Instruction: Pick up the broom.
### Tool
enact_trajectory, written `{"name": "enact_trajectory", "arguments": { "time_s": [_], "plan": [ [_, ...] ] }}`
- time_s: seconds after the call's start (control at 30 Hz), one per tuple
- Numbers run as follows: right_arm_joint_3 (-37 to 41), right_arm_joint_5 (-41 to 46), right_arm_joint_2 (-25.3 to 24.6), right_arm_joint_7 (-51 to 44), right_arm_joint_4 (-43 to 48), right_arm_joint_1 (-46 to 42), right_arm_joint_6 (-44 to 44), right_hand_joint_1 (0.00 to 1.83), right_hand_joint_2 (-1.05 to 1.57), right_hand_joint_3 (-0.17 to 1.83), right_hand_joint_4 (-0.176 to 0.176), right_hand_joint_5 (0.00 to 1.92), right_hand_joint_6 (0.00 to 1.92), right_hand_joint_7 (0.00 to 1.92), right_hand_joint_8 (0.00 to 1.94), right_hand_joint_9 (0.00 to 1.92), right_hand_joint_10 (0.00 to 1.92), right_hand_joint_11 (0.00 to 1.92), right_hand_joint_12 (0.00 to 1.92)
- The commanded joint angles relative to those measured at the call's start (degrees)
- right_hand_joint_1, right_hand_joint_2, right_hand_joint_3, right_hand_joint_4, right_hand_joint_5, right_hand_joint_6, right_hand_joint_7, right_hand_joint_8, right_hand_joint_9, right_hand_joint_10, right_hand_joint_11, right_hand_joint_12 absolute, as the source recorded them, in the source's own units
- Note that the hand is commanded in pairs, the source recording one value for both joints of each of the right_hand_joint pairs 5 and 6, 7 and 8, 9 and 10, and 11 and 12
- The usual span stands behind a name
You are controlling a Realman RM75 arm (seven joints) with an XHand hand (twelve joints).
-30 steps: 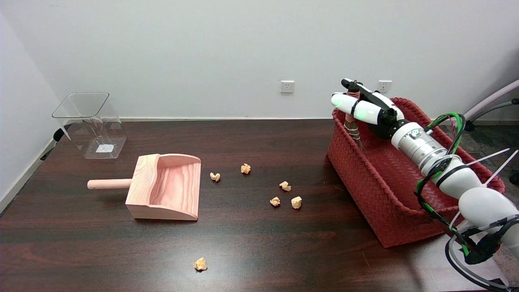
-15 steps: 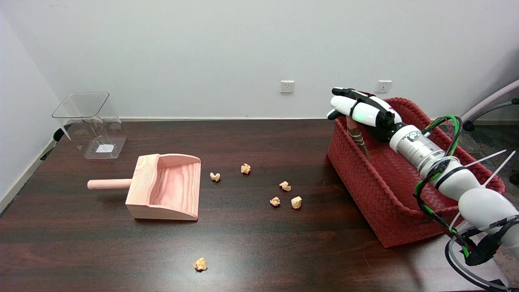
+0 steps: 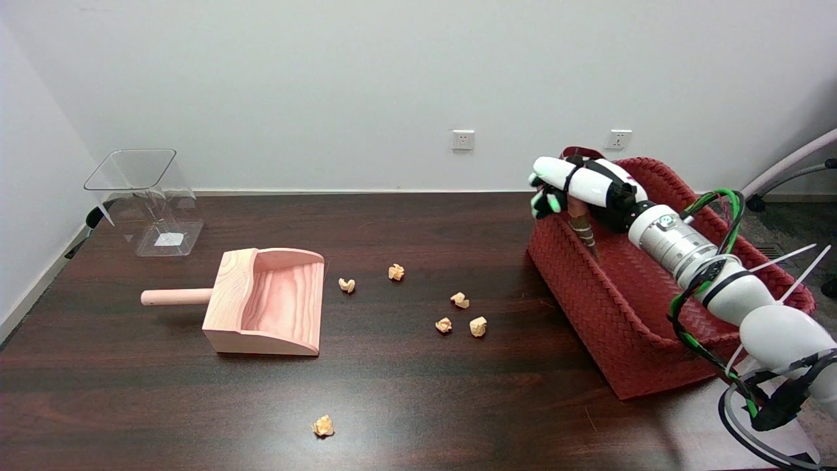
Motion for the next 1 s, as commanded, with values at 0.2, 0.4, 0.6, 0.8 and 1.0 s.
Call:
{"name": "enact_trajectory", "arguments": {
  "time_s": [0.2,0.4,0.6,0.8,1.0],
  "plan": [
    [6.1,-0.7,-2.6,-0.5,1.8,-5.9,0.0,0.61,1.15,-0.17,0.000,1.38,1.38,1.67,1.67,1.38,1.38,1.38,1.38],
    [9.2,-0.7,-4.1,-1.7,2.9,-8.9,0.5,0.70,1.11,-0.17,0.000,1.51,1.51,1.81,1.81,1.51,1.51,1.51,1.51],
    [9.9,-0.7,-4.7,-1.7,3.0,-9.8,2.6,0.76,1.10,-0.17,0.000,1.88,1.88,1.92,1.92,1.88,1.88,1.88,1.88],
    [10.4,-0.8,-4.7,-1.7,3.0,-9.9,4.2,0.83,1.10,-0.11,0.000,1.92,1.92,1.92,1.92,1.92,1.92,1.92,1.92],
    [9.3,-0.8,-4.6,-1.7,3.3,-9.7,11.0,0.83,1.35,0.29,0.000,1.92,1.92,1.92,1.92,1.92,1.92,1.92,1.92]
  ]
}}
